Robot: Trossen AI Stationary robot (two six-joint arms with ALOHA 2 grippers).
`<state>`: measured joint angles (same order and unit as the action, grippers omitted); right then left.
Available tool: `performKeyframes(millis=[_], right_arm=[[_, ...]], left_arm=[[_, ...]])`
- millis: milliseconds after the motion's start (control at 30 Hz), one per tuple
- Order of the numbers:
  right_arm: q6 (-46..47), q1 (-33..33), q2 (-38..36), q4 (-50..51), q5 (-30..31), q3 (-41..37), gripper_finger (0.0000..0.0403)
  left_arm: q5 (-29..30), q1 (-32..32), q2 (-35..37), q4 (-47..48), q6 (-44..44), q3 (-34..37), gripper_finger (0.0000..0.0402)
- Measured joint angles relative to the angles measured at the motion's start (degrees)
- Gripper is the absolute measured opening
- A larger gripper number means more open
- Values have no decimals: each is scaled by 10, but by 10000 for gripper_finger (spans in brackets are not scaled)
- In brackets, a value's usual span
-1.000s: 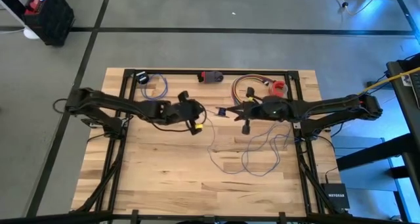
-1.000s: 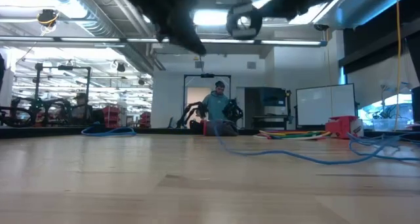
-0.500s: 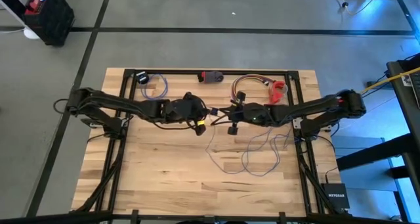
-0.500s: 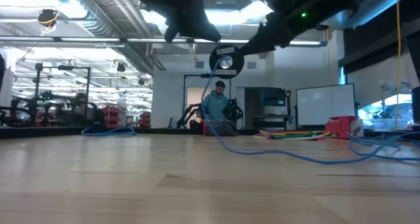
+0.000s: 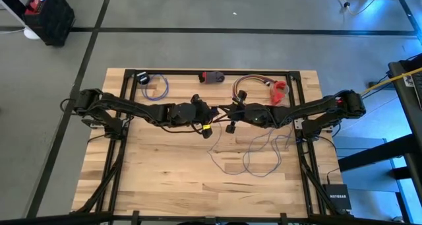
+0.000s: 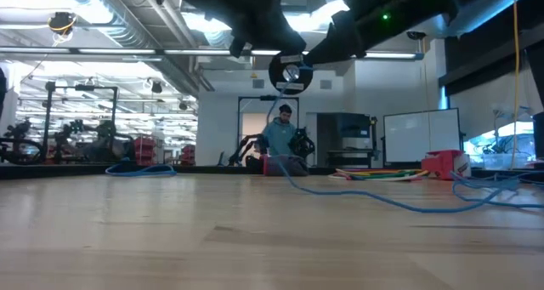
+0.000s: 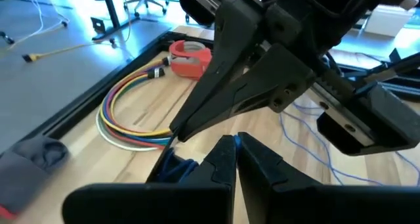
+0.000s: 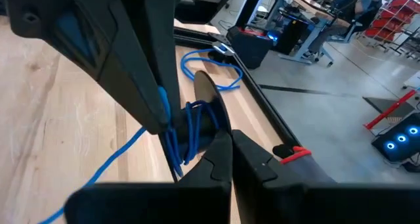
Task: Coil cords
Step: Coil the blue wire on the black spool
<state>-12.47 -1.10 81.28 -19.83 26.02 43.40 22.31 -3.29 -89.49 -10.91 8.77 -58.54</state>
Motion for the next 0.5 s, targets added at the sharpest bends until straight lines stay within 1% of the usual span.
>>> performKeyframes(millis=[233,500], right_arm=[[1,0,0,-4,4,0,1],[7,0,0,-5,6,0,1]], left_arm=[[-1,2,0,-2,-18,0,4],[-6,16,0,5,-4,0,4]])
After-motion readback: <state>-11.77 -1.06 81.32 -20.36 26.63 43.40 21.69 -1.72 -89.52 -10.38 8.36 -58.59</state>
